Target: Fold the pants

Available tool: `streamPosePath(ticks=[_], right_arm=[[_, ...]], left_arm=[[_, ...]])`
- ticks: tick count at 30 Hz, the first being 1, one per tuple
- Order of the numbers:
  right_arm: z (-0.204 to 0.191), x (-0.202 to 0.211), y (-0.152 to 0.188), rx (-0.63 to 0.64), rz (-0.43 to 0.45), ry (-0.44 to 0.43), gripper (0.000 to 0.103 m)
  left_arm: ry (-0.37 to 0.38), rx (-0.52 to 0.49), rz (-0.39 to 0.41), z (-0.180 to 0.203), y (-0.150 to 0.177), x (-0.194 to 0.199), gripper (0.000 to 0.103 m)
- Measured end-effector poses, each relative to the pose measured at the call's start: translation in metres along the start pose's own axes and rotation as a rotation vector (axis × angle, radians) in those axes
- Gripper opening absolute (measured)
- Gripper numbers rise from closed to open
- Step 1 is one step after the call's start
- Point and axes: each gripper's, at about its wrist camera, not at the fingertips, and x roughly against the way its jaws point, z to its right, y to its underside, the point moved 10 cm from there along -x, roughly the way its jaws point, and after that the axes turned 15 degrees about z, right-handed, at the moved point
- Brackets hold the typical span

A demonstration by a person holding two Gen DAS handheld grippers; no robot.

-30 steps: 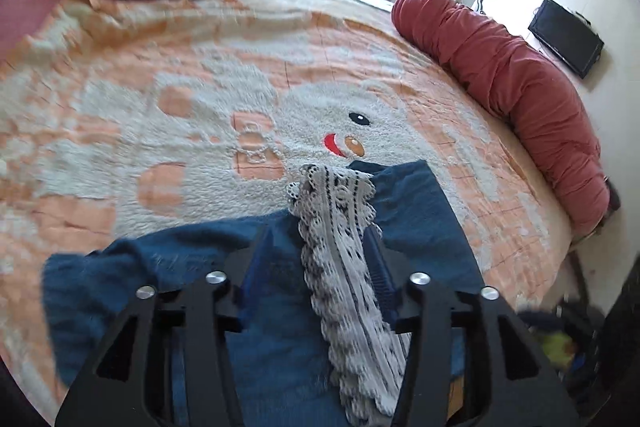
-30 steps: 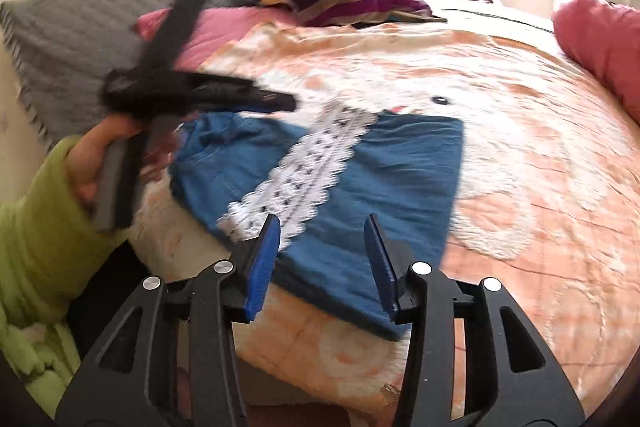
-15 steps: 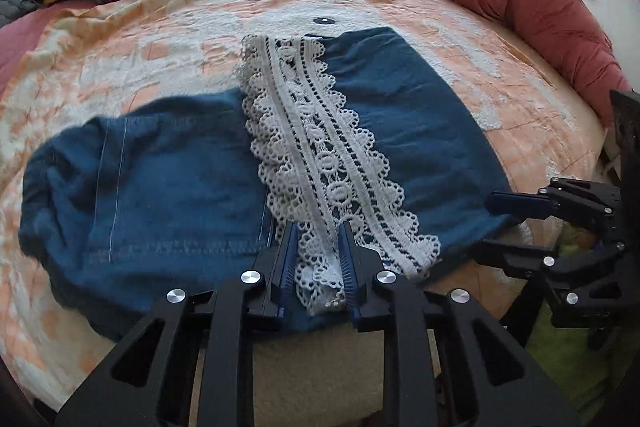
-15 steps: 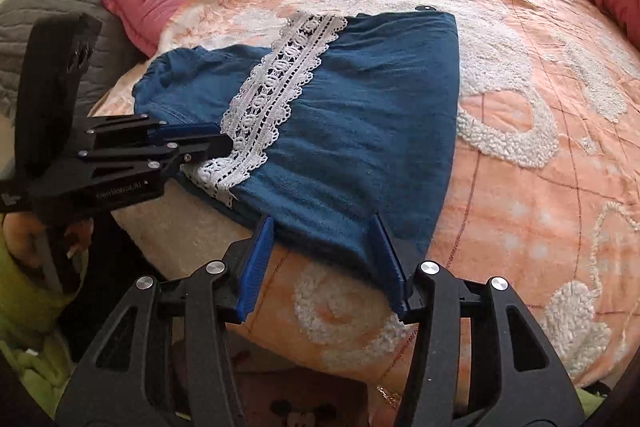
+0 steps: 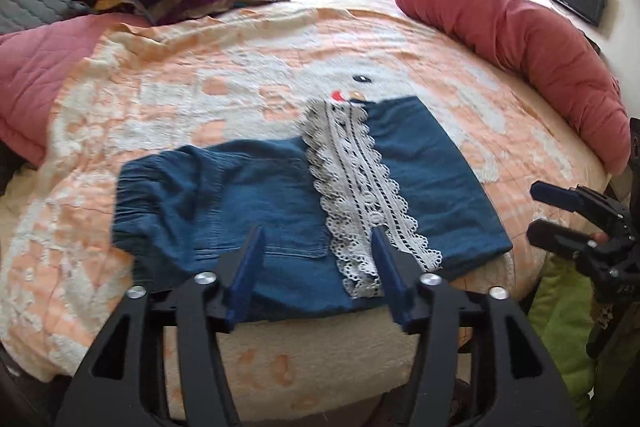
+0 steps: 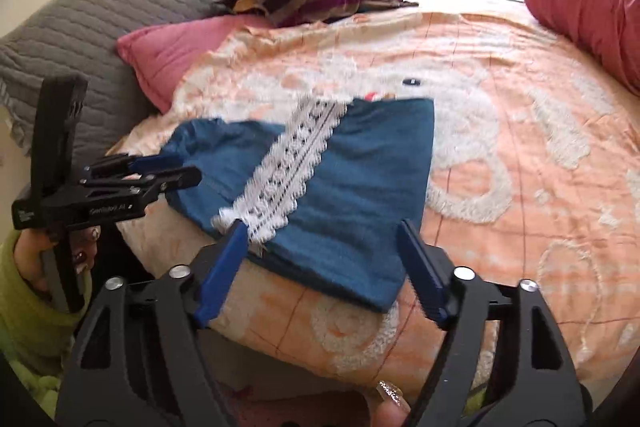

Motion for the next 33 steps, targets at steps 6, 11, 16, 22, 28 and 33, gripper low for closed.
streamPosePath(ticks=[6, 11, 16, 22, 28, 33], right_arm=[[-0.011, -0.002, -0.022, 0.014, 0.030, -0.008, 0.084], [-0.026, -0.010, -0.039, 0.036, 0.043, -0.019, 0.090], [-0.051, -0.029, -0.050, 0.058, 0.033, -0.057, 0.093], [-0.090, -0.066, -0.061, 0.107, -0.003, -0.116, 0.093], [-0.128, -0.120, -0.065, 0.188, -0.093, -0.175, 0.094], [-0.161, -0.169, -0.060, 0.215, -0.201, -0.261, 0.094]], left_arm=[[-0.055, 0.002, 0.045, -0.021, -0.009, 0.016, 0.081], [-0.098, 0.004, 0.074, -0.040, -0.012, 0.027, 0.091], [-0.137, 0.030, 0.071, -0.063, -0.006, 0.031, 0.093], [-0.161, 0.129, 0.023, -0.100, 0.016, 0.022, 0.093], [-0.160, 0.243, -0.006, -0.129, 0.035, 0.008, 0.093], [-0.088, 0.370, -0.006, -0.132, 0.045, -0.005, 0.077]])
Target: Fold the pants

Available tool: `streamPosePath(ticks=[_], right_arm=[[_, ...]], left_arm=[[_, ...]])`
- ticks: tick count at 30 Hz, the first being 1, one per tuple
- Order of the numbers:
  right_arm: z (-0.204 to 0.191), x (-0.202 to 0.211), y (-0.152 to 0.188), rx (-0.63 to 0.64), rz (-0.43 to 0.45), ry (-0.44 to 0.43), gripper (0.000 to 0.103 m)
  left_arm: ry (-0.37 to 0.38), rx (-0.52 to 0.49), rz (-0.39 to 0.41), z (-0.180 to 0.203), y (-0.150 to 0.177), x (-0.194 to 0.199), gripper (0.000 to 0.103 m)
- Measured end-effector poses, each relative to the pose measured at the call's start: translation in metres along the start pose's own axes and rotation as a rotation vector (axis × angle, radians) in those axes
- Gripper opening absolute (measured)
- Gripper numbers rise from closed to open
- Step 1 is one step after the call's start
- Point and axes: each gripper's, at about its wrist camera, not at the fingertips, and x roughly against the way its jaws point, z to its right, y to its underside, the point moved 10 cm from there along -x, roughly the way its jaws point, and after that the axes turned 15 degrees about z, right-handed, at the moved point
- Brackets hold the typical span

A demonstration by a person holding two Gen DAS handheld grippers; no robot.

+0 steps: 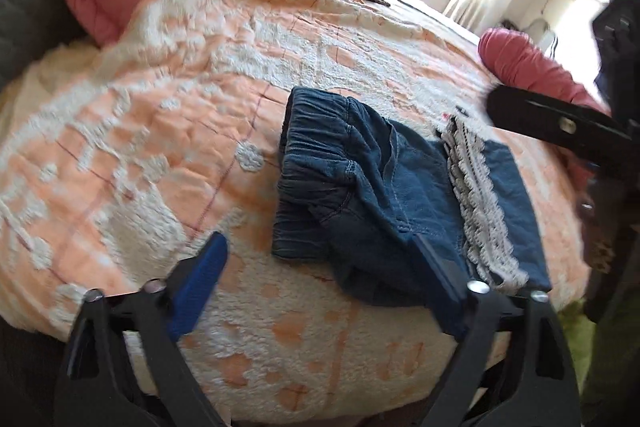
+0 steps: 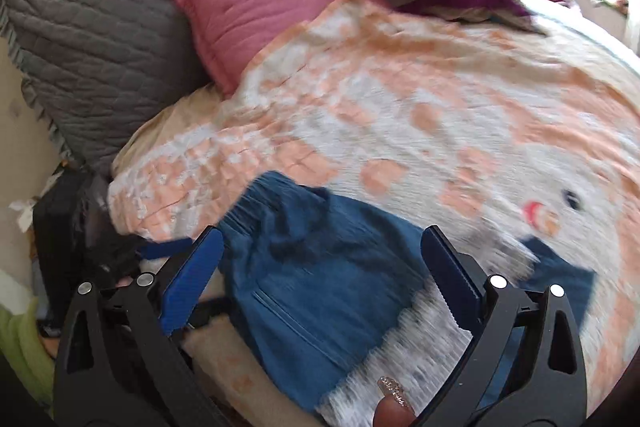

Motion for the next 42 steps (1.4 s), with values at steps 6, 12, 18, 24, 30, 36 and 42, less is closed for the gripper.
streamPosePath(ticks=[6, 12, 18, 24, 30, 36, 42], right_arm=[[-0.021, -0.059, 0.004, 0.036, -0.141, -0.096, 0.093], [-0.038, -0.098, 0.016, 0.123, -0.234, -0.146, 0.094], [-0.038, -0.125, 0.045, 0.118, -0.332, -0.189, 0.051], [-0.028, -0.099, 0.033, 0.054, -0.224, -0.226, 0.028], [-0.018, -0.047, 0.004, -0.012, -0.089, -0.277, 0.028], [0.008, -0.002, -0.017, -0.029, 0.007, -0.276, 0.028], [0.046, 0.037, -0.026, -0.085, 0.095, -0.249, 0.043]], left_arm=[[0.042, 0.076, -0.020, -0.003, 0.012, -0.016, 0.053], [0.062, 0.077, -0.016, -0.002, 0.012, -0.018, 0.052], [0.080, 0.098, -0.012, -0.003, 0.010, -0.019, 0.053], [0.113, 0.123, 0.012, -0.001, 0.008, -0.014, 0.060], [0.170, 0.137, 0.051, 0.018, 0.001, 0.002, 0.069], [0.315, 0.188, -0.020, 0.067, 0.003, -0.007, 0.069], [0.400, 0.124, -0.032, 0.128, -0.004, -0.005, 0.064]])
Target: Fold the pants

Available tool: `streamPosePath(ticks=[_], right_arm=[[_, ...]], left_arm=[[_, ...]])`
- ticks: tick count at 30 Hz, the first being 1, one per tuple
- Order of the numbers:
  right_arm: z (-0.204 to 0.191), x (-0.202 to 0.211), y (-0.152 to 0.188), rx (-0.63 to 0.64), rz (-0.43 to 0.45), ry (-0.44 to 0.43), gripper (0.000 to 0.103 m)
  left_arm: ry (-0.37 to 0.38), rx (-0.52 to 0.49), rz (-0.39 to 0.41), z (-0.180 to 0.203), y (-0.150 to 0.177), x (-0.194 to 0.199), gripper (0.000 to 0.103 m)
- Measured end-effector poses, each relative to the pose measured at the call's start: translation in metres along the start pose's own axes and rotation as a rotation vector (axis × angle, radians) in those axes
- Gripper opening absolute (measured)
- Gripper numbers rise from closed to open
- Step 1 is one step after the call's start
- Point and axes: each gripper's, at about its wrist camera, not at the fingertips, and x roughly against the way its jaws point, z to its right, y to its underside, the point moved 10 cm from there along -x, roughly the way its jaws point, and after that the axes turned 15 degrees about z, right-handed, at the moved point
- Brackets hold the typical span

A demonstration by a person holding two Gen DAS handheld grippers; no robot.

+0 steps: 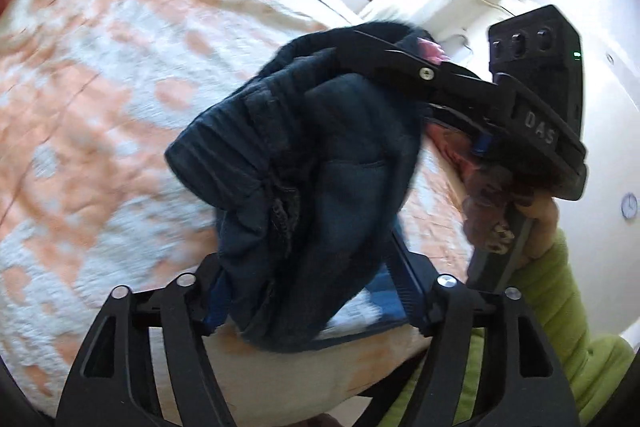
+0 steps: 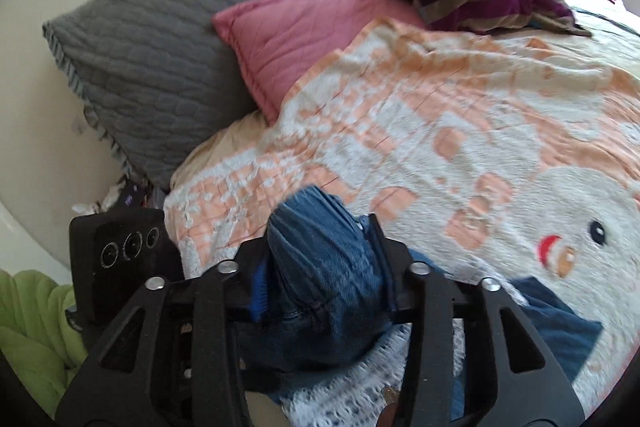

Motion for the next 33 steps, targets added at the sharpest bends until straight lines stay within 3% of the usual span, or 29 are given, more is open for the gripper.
streamPosePath(ticks=[1, 2, 7, 11, 15, 18, 21, 22, 25, 28, 30, 33], right_arm=[[0.007, 0.014, -0.004, -0.018, 0.035, 0.007, 0.054], [0.013, 0.025, -0.007, -0.029, 0.062, 0.016, 0.059], [0.062, 0.091, 0.001, -0.086, 0.155, 0.159, 0.065], [0.099, 0.113, 0.042, -0.086, 0.075, 0.324, 0.066], [0.108, 0.096, 0.068, -0.110, 0.004, 0.355, 0.066], [0.109, 0.080, 0.078, -0.111, -0.032, 0.360, 0.065], [0.126, 0.071, 0.103, -0.051, -0.172, 0.494, 0.065], [0.129, 0.072, 0.107, -0.052, -0.182, 0.500, 0.065], [0.124, 0.081, 0.102, -0.070, -0.147, 0.492, 0.064], [0.113, 0.099, 0.083, -0.060, -0.070, 0.492, 0.064], [0.105, 0.108, 0.071, -0.048, -0.036, 0.495, 0.065], [0.094, 0.124, 0.055, -0.021, 0.014, 0.501, 0.073]], left_arm=[[0.011, -0.019, -0.001, 0.010, 0.000, -0.002, 0.064], [0.024, -0.047, -0.004, 0.024, 0.001, -0.007, 0.064], [0.073, -0.149, -0.083, 0.063, 0.034, -0.032, 0.064], [0.035, -0.239, -0.174, 0.070, 0.072, -0.050, 0.064], [-0.027, -0.341, -0.216, 0.070, 0.097, -0.056, 0.064], [-0.033, -0.376, -0.214, 0.074, 0.093, -0.051, 0.066], [-0.039, -0.382, -0.192, 0.078, 0.082, -0.046, 0.066], [-0.046, -0.388, -0.172, 0.078, 0.075, -0.040, 0.066], [-0.091, -0.411, -0.133, 0.076, 0.064, -0.024, 0.079], [-0.136, -0.421, -0.083, 0.069, 0.043, -0.013, 0.079], [-0.155, -0.419, -0.065, 0.070, 0.033, -0.013, 0.086], [-0.174, -0.407, -0.038, 0.063, 0.019, -0.008, 0.091]])
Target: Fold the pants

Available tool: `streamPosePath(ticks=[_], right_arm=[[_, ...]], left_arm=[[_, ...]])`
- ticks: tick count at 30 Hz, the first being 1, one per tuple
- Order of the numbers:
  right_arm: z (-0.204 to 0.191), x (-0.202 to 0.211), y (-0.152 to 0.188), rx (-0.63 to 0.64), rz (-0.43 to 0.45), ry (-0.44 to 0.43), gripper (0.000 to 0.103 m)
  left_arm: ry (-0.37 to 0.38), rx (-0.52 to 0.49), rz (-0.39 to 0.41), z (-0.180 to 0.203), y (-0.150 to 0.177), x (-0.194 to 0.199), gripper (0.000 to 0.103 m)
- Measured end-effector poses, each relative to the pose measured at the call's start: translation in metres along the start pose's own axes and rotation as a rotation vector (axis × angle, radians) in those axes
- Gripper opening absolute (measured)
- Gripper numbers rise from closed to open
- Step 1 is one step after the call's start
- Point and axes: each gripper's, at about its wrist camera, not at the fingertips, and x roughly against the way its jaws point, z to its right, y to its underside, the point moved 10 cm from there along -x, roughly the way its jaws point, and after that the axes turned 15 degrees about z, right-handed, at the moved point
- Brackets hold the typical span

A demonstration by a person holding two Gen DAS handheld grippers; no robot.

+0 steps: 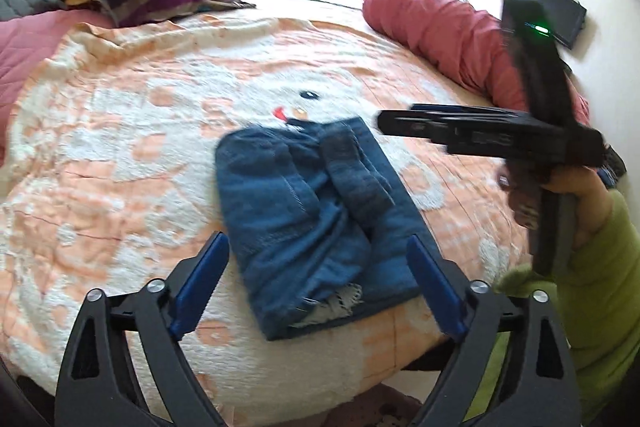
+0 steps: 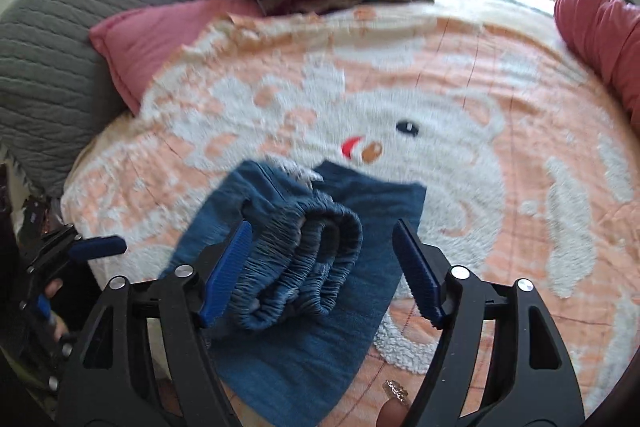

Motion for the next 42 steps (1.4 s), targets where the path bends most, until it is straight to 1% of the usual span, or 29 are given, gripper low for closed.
streamPosePath(ticks=[1, 2, 5, 7, 10, 17, 22, 26, 35, 39, 40, 42], right_arm=[[-0.001, 0.003, -0.006, 0.002, 0.012, 0.005, 0.076], [-0.002, 0.010, -0.011, 0.005, 0.035, 0.012, 0.076], [-0.006, 0.023, -0.023, 0.008, 0.083, 0.021, 0.082], [-0.008, 0.031, -0.028, 0.007, 0.104, 0.022, 0.085], [-0.011, 0.041, -0.036, 0.018, 0.132, 0.028, 0.088], [-0.017, 0.058, -0.044, 0.041, 0.176, 0.044, 0.092], [-0.017, 0.063, -0.043, 0.037, 0.188, 0.048, 0.093], [-0.017, 0.060, -0.039, 0.034, 0.180, 0.054, 0.094], [-0.010, 0.052, -0.020, 0.010, 0.155, 0.060, 0.094], [-0.019, 0.037, 0.002, 0.003, 0.097, 0.008, 0.094], [-0.021, 0.032, 0.009, 0.003, 0.074, -0.002, 0.094], [-0.024, 0.014, 0.029, -0.007, 0.000, -0.015, 0.093]], left_arm=[[-0.009, 0.005, 0.005, -0.004, -0.003, 0.002, 0.093], [-0.016, 0.006, 0.008, -0.006, -0.005, 0.004, 0.094], [-0.039, 0.005, 0.022, -0.013, -0.011, 0.006, 0.094], [-0.052, 0.005, 0.028, -0.017, -0.013, 0.010, 0.097], [-0.076, 0.002, 0.037, -0.023, -0.018, 0.014, 0.098], [-0.109, -0.008, 0.052, -0.032, -0.027, 0.018, 0.099], [-0.122, -0.016, 0.054, -0.035, -0.032, 0.015, 0.099], [-0.128, -0.026, 0.057, -0.035, -0.035, 0.012, 0.099], [-0.143, -0.047, 0.036, -0.039, -0.032, -0.003, 0.099], [-0.170, -0.038, 0.017, -0.051, -0.027, -0.014, 0.099], [-0.176, -0.035, 0.006, -0.056, -0.025, -0.018, 0.099], [-0.197, -0.036, -0.012, -0.063, -0.021, -0.026, 0.099]])
